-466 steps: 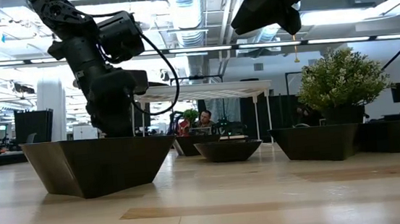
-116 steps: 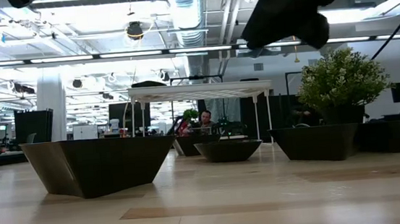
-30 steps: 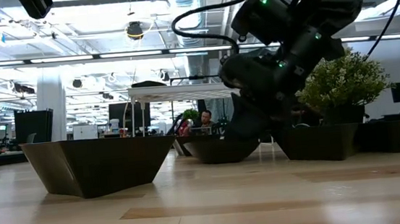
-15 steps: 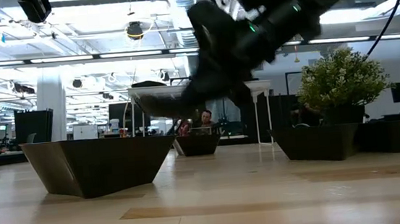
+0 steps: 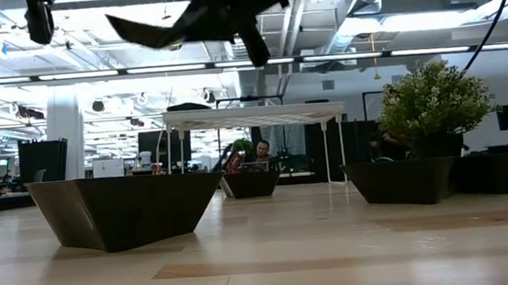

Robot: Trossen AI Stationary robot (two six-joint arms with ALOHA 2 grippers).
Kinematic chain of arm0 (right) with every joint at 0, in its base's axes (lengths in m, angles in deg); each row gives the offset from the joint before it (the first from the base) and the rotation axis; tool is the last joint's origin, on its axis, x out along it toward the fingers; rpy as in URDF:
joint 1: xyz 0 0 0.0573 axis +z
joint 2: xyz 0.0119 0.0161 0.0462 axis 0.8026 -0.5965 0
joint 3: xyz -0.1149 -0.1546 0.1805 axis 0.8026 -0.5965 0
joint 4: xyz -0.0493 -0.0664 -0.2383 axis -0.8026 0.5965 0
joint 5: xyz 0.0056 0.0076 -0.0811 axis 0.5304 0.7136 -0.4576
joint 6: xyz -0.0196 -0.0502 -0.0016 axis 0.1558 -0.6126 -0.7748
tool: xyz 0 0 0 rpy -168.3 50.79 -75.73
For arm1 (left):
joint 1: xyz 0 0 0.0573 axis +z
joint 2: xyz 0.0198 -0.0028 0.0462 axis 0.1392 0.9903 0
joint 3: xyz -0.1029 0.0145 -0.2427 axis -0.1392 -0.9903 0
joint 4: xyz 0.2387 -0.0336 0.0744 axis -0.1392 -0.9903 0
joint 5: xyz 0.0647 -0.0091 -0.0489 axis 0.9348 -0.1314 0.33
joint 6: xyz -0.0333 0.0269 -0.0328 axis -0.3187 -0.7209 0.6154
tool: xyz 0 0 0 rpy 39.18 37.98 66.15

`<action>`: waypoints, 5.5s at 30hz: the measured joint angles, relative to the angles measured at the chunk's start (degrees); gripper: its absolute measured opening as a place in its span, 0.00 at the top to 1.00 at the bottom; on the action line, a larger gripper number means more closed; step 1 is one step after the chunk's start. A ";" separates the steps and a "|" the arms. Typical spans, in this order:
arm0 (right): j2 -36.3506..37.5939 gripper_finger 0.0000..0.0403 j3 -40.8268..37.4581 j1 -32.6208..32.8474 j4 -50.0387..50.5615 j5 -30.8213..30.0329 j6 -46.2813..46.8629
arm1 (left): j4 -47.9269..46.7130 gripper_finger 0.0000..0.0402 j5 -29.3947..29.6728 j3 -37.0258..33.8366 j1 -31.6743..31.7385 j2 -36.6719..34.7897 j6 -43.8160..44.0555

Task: Pick & Place Mini shaped plates
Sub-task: Stack the black leaf shaped plate on top of the black leaf shaped plate on the shelf

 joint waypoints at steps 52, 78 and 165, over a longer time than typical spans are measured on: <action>0.00 1.00 6.35 -0.39 7.53 -11.06 -4.50 | -19.84 0.66 -27.62 -0.02 15.14 0.49 24.78; 0.00 1.00 6.35 -0.39 10.74 -10.76 -3.03 | -19.50 0.66 -26.99 -0.02 20.12 1.92 23.29; 22.46 0.53 6.35 -6.10 6.16 -9.23 -41.89 | -25.72 0.98 -58.87 10.26 57.94 0.26 -6.17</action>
